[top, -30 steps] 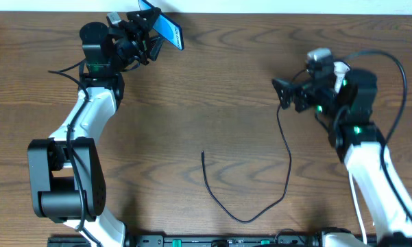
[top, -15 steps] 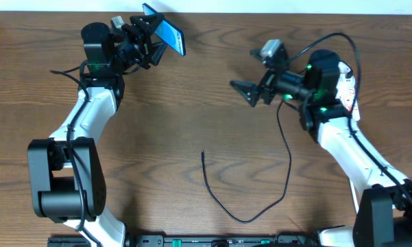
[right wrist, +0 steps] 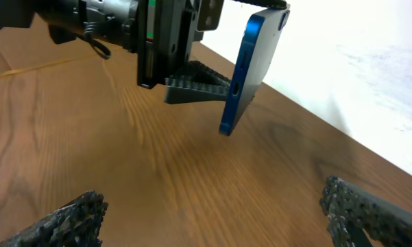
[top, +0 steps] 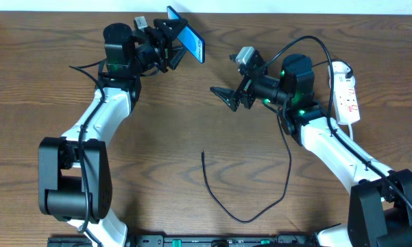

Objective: Plug charger to phone and switch on socket
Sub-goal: 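Move the right gripper up and inward toward the held phone, then grasp the phone's top edge with the right gripper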

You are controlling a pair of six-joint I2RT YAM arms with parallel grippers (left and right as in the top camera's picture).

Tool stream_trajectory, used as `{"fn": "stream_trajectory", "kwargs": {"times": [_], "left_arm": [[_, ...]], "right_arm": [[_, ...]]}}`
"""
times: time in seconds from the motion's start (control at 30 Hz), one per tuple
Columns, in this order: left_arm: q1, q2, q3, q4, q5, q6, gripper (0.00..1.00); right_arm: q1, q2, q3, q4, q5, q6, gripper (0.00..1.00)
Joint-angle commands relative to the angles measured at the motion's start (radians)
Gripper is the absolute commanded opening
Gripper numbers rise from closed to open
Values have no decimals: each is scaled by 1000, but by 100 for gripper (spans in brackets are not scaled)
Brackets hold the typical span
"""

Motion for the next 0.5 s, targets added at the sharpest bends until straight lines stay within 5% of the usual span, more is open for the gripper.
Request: {"fn": "stream_trajectory", "kwargs": {"times": [0.0,0.47], "left_arm": [[-2,-20,11,-2,17,33,7],[-5,-20,11,-16,-16,40,8]], "right_arm": [[13,3,22,2,40,-10,99],[57,3,28,127,179,133,99]]}}
